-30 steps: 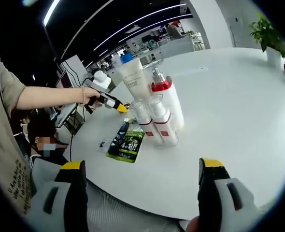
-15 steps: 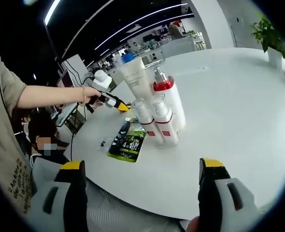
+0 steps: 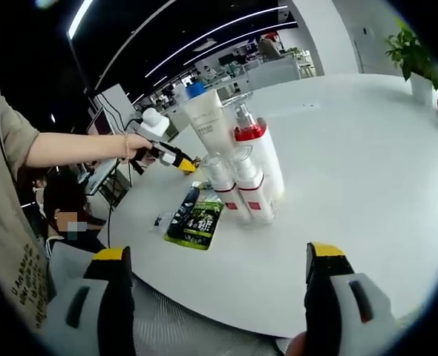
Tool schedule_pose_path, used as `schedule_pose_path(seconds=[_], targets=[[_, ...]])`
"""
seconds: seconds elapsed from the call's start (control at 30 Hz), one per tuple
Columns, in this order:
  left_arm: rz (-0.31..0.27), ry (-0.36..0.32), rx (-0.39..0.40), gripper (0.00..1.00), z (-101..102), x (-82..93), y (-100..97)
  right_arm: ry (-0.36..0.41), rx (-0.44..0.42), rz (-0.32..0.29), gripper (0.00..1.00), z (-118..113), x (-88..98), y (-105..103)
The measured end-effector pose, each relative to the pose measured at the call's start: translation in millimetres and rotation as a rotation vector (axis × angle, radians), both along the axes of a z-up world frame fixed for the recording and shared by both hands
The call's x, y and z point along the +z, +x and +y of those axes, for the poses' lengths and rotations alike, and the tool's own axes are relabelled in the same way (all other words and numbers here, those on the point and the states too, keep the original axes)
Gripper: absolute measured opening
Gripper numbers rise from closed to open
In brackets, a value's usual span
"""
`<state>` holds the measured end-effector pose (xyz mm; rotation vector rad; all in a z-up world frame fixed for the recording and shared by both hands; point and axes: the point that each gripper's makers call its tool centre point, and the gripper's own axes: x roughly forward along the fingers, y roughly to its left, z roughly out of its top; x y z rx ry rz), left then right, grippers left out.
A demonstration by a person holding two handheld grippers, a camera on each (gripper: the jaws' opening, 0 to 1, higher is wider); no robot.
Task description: Arrange the skincare products in the storage area until every visible bottle or jar stands upright without overlapping.
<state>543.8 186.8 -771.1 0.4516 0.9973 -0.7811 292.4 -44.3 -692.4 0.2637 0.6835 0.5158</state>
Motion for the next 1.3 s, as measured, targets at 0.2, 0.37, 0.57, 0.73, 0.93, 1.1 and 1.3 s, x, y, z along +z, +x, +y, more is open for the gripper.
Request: schedule_pose_path(seconds=[0.2,0.37,0.57,0.73,0.93,1.1,1.3], targets=[[-0.011,0.009,-0.032,0.36,4,7.7,-4.4,-0.005,0.007,-0.003,0.98,1,-0.1,0],[-0.040,0.009,-0.074,0.07,3,18.5,-8.6,-0.007,0.012,-0.007,0.98,2,0.8,-1],[-0.053,0.066,-0.084,0.22,11,18.1,-8.1,-0.012,0.020,-0.011,0.98,3,0.9,-1],[-0.079,0.032,0.011,0.40,23,22.5,8.1,-0.010,0.016,-0.011,0.97,2,1.1,-1],[-0.098,0.015,0.063,0.53,40,20.5,26.9,-0.009,0.010,-0.005,0.97,1,0.1,-1],[-0.067,0.020,0.081,0.56,47,11.9,32.0,-0.006,0.007,0.003,0.98,0,-1.1,-1],[-0.034,0.056,0.049,0.56,50,1.6,34.2,-0.008,0.008,0.014,0.98,1,-2.7,-1]])
